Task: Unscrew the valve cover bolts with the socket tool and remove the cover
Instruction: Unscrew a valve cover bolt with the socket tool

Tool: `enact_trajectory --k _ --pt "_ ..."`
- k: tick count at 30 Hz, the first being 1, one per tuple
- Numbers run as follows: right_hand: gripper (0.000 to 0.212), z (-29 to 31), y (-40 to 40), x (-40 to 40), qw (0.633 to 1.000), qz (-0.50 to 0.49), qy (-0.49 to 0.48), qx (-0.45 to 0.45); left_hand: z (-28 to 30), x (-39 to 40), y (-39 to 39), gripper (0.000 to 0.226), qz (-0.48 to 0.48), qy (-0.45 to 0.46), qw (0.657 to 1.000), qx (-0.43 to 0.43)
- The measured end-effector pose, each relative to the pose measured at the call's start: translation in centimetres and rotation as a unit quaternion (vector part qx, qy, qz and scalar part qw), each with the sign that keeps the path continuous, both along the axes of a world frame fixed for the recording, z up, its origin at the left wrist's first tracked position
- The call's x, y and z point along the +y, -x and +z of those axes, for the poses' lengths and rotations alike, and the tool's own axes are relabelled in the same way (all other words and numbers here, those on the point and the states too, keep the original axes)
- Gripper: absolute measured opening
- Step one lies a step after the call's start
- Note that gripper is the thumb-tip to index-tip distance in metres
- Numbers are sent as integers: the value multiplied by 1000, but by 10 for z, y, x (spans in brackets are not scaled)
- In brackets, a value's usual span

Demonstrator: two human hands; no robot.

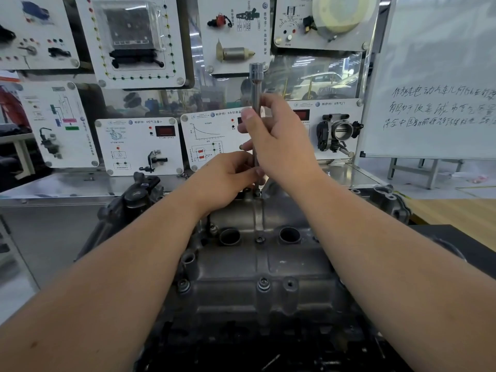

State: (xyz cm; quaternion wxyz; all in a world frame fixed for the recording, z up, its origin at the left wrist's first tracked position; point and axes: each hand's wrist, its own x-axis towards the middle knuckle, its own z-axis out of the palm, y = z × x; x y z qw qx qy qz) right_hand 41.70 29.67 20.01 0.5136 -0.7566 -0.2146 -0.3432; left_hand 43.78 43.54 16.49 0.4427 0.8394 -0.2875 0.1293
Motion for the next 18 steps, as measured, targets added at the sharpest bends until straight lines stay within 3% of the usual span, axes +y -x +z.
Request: enact_trajectory --k 3,7,15,18 --pt "15 0 1 -1 1000 -14 -5 -17 0 -1 0 34 -6 13 1000 8" --pt "17 2 1 -1 999 -32 9 -22 -2 1 -5 18 3 8 1000 21" --pt "20 0 1 -1 1000 6 1 -10 1 0 0 18 -2 12 1000 15" --pt "6 0 2 -2 1000 -3 7 -15 2 -1 3 20 1 11 1000 11"
